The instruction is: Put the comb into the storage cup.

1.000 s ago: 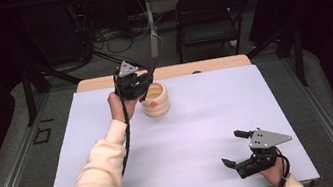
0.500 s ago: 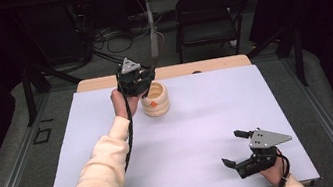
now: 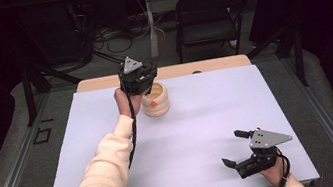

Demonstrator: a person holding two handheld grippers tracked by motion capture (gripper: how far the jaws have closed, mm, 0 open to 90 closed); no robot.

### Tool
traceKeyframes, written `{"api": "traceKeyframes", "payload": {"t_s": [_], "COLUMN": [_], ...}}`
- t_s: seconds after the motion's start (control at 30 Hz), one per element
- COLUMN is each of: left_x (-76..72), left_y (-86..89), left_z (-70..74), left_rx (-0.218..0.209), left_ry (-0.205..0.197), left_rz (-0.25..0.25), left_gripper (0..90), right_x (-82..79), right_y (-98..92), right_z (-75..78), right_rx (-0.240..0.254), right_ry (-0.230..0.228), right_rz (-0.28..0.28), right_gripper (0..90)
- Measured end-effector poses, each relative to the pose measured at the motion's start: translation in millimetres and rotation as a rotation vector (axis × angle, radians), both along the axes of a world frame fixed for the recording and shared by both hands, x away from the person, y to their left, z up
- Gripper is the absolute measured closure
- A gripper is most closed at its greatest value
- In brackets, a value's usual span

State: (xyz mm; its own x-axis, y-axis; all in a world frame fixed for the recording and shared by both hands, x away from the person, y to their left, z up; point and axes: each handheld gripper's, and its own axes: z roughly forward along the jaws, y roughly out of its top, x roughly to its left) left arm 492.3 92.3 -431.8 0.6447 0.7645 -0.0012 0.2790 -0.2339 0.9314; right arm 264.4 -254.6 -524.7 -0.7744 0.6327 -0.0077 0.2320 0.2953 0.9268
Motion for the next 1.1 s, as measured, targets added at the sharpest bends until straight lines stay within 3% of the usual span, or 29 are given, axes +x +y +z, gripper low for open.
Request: {"api": "traceKeyframes", "payload": {"t_s": [0.5,1.1], "left_x": [4.8,7.8], "left_y": [-6.0,-4.8], "left_z": [-20.5,-48.3], "left_rx": [-0.052,-0.086], "left_ry": [-0.053,-0.056], "left_rz": [0.059,0.053], "left_gripper": [72.3,72.3], "right_x": [-0.3,-0.3], "right_y": [-0.2,0.2], "right_z": [0.3,0.2], "right_rx": [0.001,0.001], "right_ry": [-0.001,0.0], "right_rz": [-0.001,0.001], "right_gripper": [0.0,0.0]}}
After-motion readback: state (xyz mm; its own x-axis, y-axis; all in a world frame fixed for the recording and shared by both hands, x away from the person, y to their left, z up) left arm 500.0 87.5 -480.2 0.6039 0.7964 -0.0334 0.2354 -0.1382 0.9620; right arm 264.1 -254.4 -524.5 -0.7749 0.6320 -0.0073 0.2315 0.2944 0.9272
